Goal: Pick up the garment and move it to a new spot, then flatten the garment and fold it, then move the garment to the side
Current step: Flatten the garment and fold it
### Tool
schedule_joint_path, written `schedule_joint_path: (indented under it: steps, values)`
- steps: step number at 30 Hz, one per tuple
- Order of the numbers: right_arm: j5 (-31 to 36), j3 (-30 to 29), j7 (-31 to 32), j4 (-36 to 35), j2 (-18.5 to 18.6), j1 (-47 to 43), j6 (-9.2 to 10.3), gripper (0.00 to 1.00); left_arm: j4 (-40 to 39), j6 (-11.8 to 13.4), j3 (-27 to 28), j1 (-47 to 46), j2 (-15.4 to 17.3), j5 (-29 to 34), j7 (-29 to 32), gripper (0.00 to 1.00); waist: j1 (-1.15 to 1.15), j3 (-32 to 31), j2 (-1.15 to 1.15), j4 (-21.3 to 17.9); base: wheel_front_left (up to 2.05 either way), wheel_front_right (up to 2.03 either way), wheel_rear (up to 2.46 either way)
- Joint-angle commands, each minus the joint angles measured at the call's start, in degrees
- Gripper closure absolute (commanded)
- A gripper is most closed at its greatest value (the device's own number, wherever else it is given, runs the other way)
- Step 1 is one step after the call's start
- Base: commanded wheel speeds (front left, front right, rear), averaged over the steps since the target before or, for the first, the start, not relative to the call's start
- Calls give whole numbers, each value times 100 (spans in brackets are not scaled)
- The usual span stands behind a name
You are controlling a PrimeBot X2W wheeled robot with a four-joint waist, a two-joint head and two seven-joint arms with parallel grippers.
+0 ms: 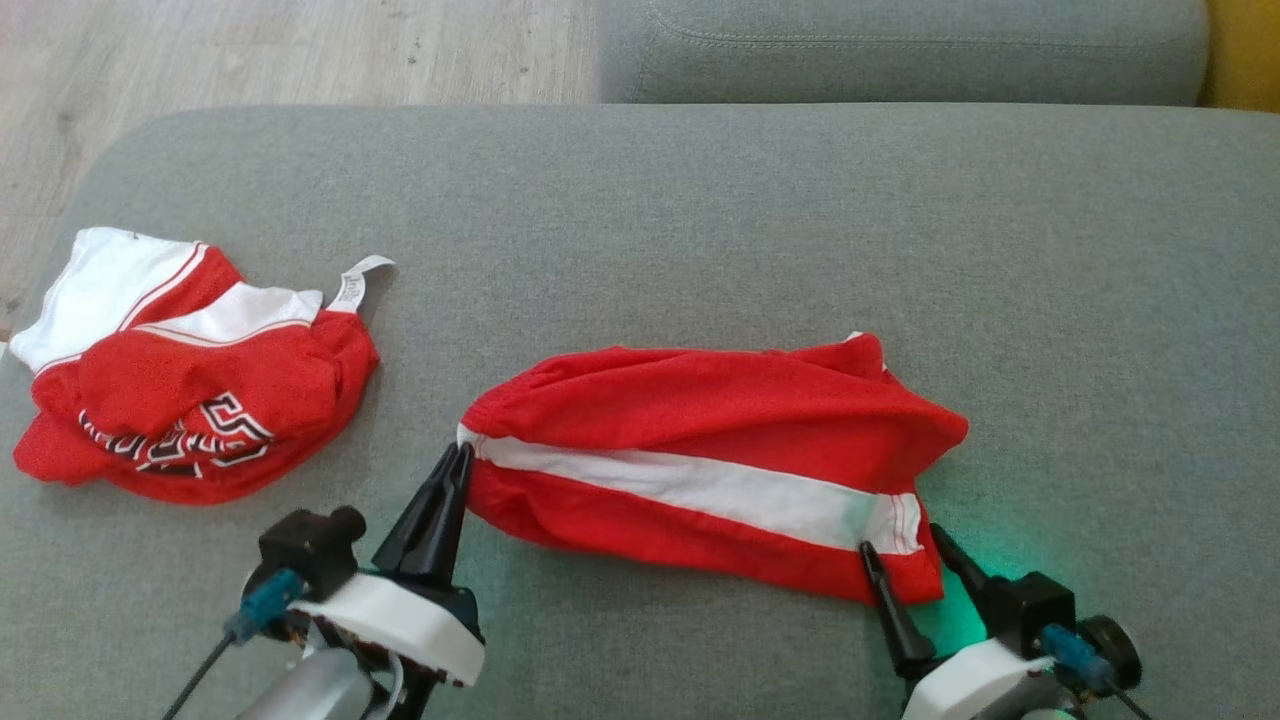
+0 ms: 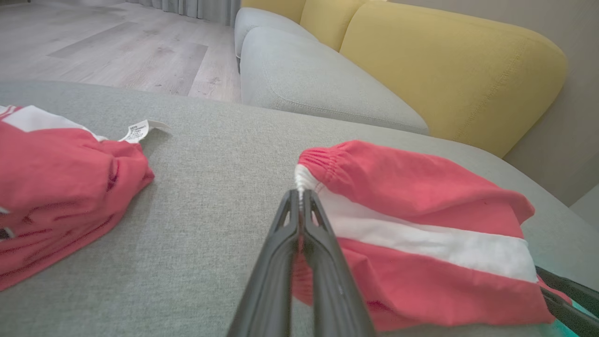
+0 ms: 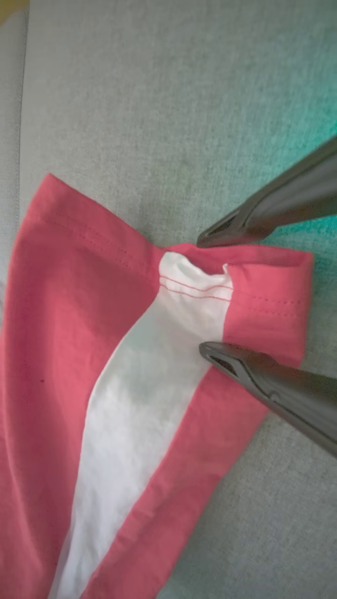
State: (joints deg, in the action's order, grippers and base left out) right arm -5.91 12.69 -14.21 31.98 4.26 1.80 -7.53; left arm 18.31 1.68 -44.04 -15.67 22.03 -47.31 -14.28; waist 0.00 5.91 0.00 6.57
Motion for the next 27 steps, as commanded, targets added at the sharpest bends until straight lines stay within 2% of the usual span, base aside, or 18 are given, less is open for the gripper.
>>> schedule_joint_path:
  steps: [1, 7, 11, 13, 16, 19, 22, 25, 27]
  values:
    - [145, 60, -78, -239, -12, 43, 4, 0, -96, -38, 313, -70, 58, 76, -72, 100, 0, -8, 0, -5, 0, 0, 0]
    - [527, -215, -78, -497, -88, -52, 4, 0, -19, -110, 362, -26, -21, 169, -72, 100, 0, -36, 0, 11, 0, 0, 0]
    - [364, -122, -78, -393, -115, -84, 4, 0, 31, -145, 384, -18, -55, 194, -72, 100, 0, -61, 0, 34, 0, 0, 0]
    - [171, -65, -78, -282, -122, -83, 4, 5, 52, -157, 395, -13, -68, 203, -72, 100, 0, -72, 0, 40, 0, 0, 0]
    - [14, 6, -78, -210, -127, -48, 4, 5, 66, -165, 407, -7, -79, 214, -72, 100, 0, -80, 0, 42, 0, 0, 0]
    - [-134, 67, -78, -130, -130, 20, 4, 20, 81, -178, 414, -3, -93, 232, -72, 100, 0, -80, 0, 50, 0, 0, 0]
    - [-198, 94, -78, -101, -131, 95, 4, 29, 104, -196, 406, -10, -109, 250, -72, 100, 0, -85, 0, 63, 0, 0, 0]
    - [-273, 100, -78, -84, -131, 134, 4, 51, 140, -213, 396, -17, -123, 258, -72, 100, 0, -105, 0, 77, 0, 0, 0]
    - [-346, 115, -78, -61, -131, 147, 4, 54, 168, -224, 384, -17, -132, 263, -72, 100, 0, -127, 0, 90, 0, 0, 0]
